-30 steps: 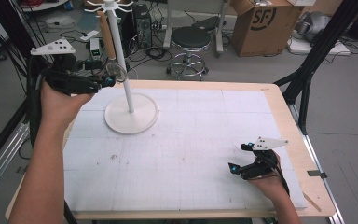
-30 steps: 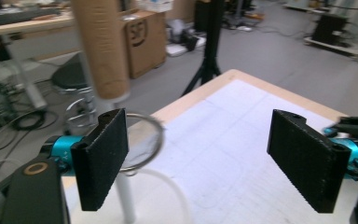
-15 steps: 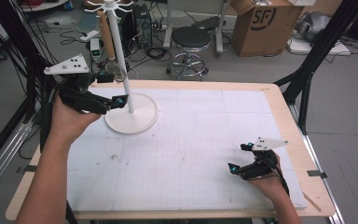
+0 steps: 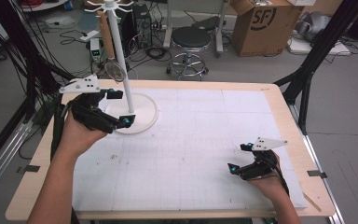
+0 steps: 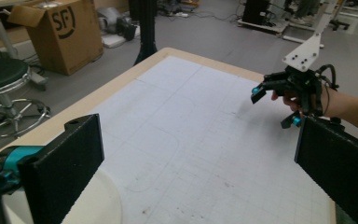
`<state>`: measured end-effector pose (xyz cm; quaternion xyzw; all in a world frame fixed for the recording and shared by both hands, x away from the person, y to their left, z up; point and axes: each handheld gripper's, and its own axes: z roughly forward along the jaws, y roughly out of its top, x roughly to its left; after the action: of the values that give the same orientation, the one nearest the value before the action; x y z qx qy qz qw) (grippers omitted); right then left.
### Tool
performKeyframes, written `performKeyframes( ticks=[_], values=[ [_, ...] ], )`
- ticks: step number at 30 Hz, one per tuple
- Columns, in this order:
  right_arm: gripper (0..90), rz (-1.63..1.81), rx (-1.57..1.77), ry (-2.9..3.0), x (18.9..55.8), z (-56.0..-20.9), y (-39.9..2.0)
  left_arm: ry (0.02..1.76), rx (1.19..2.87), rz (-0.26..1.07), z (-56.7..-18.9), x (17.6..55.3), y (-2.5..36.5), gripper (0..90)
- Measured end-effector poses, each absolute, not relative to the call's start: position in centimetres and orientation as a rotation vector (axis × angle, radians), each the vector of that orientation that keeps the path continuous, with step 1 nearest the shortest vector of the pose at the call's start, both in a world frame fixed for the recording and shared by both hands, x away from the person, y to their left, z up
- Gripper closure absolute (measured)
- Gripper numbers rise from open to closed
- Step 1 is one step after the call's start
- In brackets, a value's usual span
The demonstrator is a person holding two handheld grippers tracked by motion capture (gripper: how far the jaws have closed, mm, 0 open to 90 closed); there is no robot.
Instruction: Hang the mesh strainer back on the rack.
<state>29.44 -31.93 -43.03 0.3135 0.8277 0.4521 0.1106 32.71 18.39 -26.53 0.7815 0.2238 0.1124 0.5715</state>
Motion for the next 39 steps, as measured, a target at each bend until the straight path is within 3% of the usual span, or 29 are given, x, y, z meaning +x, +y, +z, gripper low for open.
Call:
performKeyframes(
  ticks=[39],
  values=[
    [1.1, 1.333, 0.915, 2.428, 29.4, -43.0, -32.0, 0.519, 1.905, 0.220, -35.2, 30.4, 16.6, 1.6]
  ],
)
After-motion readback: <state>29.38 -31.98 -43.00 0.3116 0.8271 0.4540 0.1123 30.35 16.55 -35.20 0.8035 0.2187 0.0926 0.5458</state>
